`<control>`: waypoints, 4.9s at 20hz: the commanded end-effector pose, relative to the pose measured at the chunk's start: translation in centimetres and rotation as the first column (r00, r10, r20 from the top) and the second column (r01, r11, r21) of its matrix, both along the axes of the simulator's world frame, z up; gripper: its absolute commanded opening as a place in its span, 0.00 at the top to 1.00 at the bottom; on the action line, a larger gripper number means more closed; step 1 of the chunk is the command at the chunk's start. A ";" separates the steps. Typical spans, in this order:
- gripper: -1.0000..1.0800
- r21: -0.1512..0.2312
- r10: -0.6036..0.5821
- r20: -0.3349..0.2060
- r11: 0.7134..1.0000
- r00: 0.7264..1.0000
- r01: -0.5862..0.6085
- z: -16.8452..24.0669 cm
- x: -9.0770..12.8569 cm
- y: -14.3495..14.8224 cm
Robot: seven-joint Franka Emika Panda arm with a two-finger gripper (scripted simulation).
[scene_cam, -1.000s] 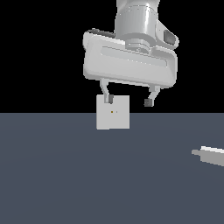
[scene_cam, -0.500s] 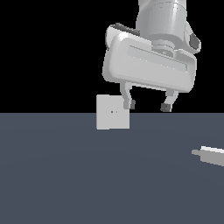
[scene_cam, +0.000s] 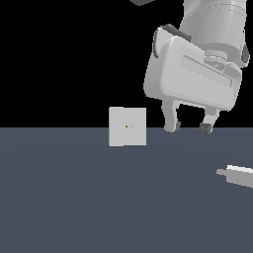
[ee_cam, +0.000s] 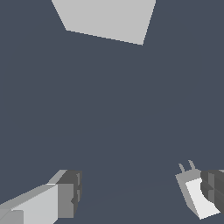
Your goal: Plug the charger into the wall socket.
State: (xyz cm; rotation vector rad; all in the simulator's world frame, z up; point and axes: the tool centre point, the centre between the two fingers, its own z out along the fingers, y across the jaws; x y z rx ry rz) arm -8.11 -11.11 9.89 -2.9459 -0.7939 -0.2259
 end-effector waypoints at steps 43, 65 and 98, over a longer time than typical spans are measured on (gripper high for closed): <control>0.04 0.023 0.307 0.120 0.950 0.944 -0.312 -6.0 0.6 -9.4; 1.00 0.023 0.308 0.120 0.950 0.944 -0.313 -8.7 0.7 -9.4; 1.00 0.026 -0.109 0.124 0.994 0.986 0.106 -2.1 2.3 4.2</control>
